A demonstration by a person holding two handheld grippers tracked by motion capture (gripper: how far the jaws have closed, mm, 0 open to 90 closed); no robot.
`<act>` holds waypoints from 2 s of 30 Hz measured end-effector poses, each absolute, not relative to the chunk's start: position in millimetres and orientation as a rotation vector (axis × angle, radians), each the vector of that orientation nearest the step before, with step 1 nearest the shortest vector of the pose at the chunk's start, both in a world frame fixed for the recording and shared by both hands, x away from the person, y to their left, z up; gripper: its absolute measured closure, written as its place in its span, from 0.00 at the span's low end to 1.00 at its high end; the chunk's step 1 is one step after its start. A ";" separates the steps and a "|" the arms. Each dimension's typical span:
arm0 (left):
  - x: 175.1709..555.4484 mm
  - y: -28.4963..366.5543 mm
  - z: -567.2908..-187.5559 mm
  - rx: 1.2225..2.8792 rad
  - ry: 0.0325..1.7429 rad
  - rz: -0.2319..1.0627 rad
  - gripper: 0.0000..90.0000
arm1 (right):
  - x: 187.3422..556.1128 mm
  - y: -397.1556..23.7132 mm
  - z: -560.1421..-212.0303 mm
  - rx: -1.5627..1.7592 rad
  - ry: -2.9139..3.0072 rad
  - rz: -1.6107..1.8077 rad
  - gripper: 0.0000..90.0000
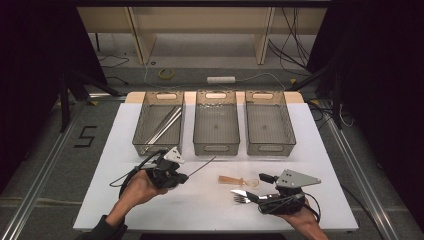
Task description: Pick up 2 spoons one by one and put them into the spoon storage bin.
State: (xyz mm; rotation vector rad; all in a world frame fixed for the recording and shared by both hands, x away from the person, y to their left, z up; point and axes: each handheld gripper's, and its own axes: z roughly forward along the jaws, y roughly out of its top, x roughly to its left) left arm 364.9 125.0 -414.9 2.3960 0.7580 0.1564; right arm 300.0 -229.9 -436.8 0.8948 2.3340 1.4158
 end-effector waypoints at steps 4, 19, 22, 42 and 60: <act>372.1 126.4 -409.2 2.357 0.769 0.161 0.99 | 300.2 -230.2 -437.3 0.901 2.335 1.413 0.28; 400.6 124.9 -390.9 2.245 0.821 0.198 0.99 | 301.2 -231.7 -438.1 0.909 2.334 1.411 0.28; 406.2 126.4 -389.4 2.218 0.834 0.205 0.99 | 301.4 -231.4 -437.8 0.903 2.330 1.414 0.28; 448.7 125.9 -373.1 2.089 0.897 0.272 0.99 | 301.1 -232.0 -437.5 0.908 2.328 1.416 0.28; 477.3 132.8 -370.0 2.022 0.976 0.283 0.99 | 301.1 -232.2 -437.4 0.906 2.327 1.422 0.28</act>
